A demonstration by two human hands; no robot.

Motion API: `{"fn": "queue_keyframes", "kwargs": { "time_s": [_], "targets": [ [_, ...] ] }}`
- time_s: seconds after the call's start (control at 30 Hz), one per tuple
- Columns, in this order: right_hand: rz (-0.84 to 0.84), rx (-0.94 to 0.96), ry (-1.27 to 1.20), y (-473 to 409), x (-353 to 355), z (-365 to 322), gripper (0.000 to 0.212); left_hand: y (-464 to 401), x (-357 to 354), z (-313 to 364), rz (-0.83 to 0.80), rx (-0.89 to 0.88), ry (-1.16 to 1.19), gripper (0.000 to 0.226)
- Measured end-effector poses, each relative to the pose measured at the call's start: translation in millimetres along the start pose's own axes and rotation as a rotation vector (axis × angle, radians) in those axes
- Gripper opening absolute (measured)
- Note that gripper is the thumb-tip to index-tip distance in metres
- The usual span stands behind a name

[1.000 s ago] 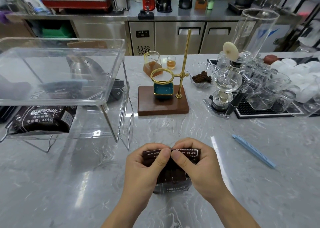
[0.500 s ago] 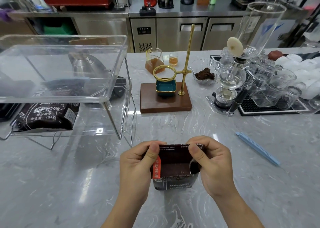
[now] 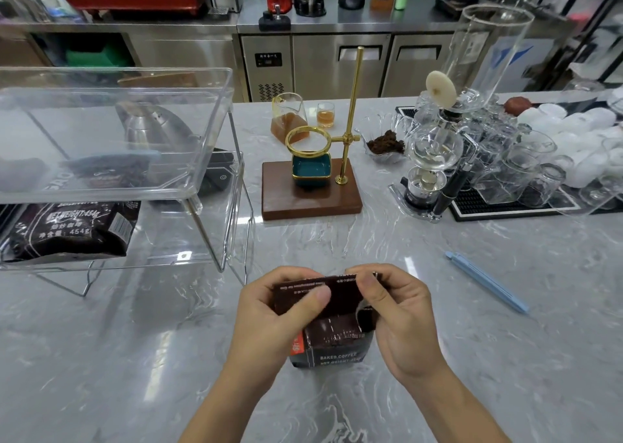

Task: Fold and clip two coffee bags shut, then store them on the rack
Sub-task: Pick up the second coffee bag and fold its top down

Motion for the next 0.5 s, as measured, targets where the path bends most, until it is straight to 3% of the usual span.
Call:
{"fn": "queue_keyframes", "kwargs": {
  "time_s": [0.17,0.33,0.5],
  "targets": [
    [-0.039,0.013,0.067,3.8,-1.7,-1.0,0.014,-1.2,-1.7,-0.1,0.023,0.012,-0.058,0.01],
    [-0.046,-0.005,0.08,6.4,0.8,-2.9,0.035,5.8,-3.5,-1.6,-0.002,0.005,-0.045,0.015],
    [-0.03,-0.005,0.07,10.6,0.8,-5.3,0.036,5.7,2.4,1.9,-0.069,0.027,-0.191,0.011]
  ]
}}
Point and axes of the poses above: each hand's wrist, its own y-axis away from the middle knuckle, its own x-axis out of the back of the hand, z = x × y, the point moved 3 cm from there along -y, towards the middle knuckle, and after that the axes turned 6 degrees about x, right-handed, at the moved point
